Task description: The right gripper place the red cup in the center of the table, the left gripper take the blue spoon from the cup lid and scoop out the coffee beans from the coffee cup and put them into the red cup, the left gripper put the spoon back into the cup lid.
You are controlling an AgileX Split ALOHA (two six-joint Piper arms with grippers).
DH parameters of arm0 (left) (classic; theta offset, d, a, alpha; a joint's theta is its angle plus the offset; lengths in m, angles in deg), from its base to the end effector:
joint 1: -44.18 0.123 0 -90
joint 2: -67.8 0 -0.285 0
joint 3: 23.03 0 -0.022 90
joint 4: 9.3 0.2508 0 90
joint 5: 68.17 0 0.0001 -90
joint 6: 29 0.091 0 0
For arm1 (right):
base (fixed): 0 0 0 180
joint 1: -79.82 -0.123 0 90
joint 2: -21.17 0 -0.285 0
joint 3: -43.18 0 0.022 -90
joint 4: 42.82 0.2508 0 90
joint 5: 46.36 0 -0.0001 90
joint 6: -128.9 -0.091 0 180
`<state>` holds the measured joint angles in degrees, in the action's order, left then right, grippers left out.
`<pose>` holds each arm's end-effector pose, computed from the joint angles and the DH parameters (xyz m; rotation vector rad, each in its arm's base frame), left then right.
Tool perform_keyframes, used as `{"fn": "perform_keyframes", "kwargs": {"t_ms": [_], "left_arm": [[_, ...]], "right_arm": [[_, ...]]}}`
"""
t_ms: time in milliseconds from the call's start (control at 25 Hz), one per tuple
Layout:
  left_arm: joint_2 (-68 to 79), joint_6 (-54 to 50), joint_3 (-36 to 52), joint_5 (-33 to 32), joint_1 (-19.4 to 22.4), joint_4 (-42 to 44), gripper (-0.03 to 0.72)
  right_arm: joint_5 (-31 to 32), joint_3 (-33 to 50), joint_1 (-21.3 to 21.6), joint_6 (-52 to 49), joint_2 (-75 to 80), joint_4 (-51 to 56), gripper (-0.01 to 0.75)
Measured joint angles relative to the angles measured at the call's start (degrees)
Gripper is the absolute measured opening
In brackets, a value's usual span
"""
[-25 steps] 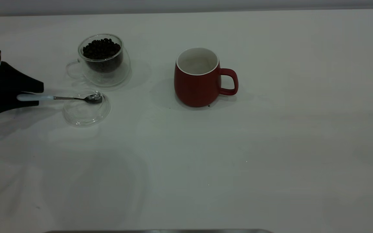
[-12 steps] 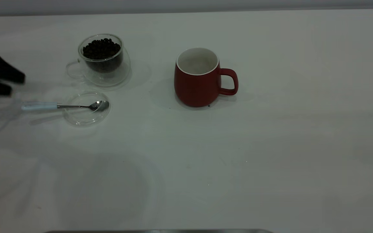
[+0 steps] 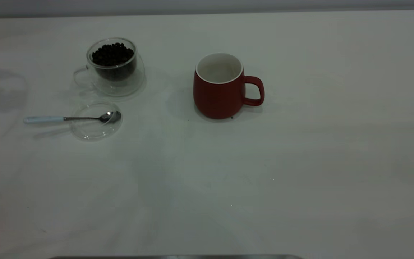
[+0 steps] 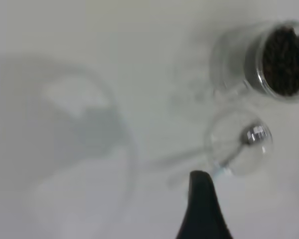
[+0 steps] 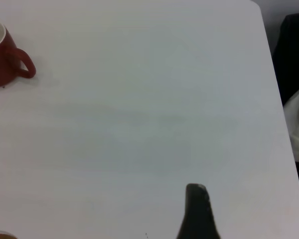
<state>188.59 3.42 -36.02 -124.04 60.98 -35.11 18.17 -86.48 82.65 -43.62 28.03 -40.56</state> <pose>0.4108 0.0897 0.2319 0.0952 2.6955 -0.3474 -0.0066 0.0036 0.2635 -0.0892 2.1226 -0.0587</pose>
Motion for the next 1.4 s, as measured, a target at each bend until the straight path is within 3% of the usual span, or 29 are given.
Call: {"fn": "perform_keyframes", "kwargs": {"t_ms": [200,440,800,1120,1400], "left_arm": [[-6.3,-12.4,-0.2,-10.8,-3.9,7.5,0.586],[-15.2,-19.7,1.9,-10.8,-9.0,10.7,0.586],[-39.0,-21.4,23.9,-10.8,-21.3,15.8,0.586],[-63.1,-23.0,41.0,-10.8,-22.3,24.1,0.586],[-79.3,-25.6,50.5,-10.8,-22.4,24.0,0.586]], "right_arm": [[0.0,0.0,0.0,0.0,0.0,0.0,0.588],[0.0,0.0,0.0,0.1,0.0,0.0,0.588],[0.0,0.0,0.0,0.1,0.0,0.0,0.588],[0.0,0.0,0.0,0.0,0.0,0.0,0.588],[0.0,0.0,0.0,0.0,0.0,0.0,0.588]]}}
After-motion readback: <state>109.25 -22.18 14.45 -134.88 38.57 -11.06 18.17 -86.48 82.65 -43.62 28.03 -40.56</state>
